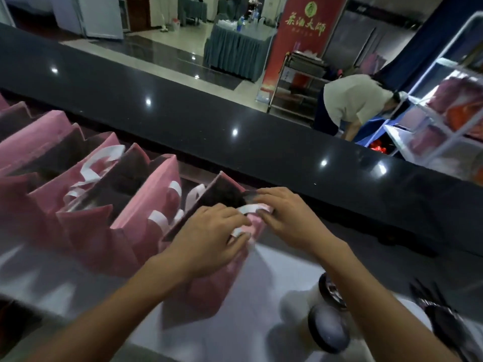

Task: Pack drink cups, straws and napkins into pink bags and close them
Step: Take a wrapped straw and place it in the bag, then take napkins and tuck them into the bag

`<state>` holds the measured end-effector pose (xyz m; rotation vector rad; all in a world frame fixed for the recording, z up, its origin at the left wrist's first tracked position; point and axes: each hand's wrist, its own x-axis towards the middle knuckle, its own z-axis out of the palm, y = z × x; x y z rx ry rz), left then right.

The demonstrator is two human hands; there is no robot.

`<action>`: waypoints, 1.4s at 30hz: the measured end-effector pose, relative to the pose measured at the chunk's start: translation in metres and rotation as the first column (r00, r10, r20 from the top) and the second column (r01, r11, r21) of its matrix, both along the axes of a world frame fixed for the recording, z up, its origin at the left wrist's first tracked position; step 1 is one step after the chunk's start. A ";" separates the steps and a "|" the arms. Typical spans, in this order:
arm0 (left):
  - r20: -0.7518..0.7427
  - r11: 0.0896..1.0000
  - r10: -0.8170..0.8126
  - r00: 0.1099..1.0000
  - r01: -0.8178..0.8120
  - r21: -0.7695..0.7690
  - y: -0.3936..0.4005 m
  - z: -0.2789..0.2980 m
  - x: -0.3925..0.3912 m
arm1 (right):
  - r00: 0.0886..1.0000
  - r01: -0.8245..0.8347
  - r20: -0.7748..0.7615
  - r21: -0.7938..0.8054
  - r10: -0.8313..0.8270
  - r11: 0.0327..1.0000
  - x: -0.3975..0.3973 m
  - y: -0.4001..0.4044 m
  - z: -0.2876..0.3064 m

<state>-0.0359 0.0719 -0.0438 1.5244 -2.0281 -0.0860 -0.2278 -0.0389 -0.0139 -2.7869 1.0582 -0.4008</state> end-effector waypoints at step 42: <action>0.033 0.656 -0.714 0.699 0.652 0.380 -0.065 -0.073 -0.669 | 0.193 0.904 -0.093 0.405 -0.977 0.140 -0.694 0.164 -0.111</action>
